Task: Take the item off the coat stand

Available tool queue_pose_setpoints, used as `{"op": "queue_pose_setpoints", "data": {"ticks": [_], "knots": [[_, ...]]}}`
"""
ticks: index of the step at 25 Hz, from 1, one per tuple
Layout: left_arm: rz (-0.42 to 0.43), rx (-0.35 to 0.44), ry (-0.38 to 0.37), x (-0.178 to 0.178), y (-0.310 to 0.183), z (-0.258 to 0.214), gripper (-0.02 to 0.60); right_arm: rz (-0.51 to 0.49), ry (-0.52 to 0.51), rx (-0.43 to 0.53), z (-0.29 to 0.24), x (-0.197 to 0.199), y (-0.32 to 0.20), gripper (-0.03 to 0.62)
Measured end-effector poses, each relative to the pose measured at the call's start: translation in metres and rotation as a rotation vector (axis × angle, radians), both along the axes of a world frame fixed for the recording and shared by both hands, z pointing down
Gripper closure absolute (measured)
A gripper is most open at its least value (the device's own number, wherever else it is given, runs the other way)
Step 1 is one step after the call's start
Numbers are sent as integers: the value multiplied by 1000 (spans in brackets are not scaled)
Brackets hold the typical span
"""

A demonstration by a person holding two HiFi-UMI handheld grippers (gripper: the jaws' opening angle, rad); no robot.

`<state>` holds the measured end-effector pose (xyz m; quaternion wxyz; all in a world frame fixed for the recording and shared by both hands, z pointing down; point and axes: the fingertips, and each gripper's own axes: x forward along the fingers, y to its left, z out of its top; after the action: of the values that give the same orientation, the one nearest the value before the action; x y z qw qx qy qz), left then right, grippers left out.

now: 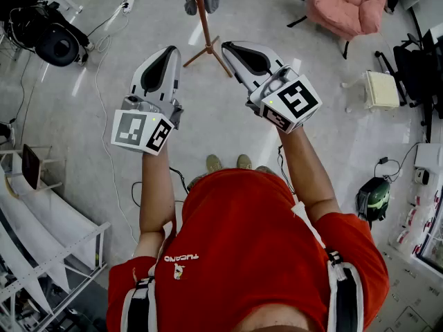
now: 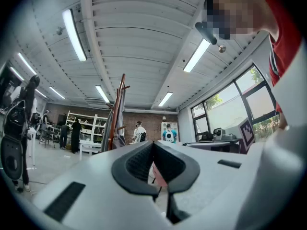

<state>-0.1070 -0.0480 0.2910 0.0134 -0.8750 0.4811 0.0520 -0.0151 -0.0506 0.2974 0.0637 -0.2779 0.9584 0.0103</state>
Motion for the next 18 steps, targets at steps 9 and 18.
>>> {"op": "queue_pose_setpoints", "data": {"ticks": [9, 18], "knots": [[19, 13, 25, 2, 1, 4, 572, 18, 6, -8, 3, 4, 1, 569], [56, 38, 64, -7, -5, 2, 572, 55, 6, 2, -3, 8, -10, 569]]}}
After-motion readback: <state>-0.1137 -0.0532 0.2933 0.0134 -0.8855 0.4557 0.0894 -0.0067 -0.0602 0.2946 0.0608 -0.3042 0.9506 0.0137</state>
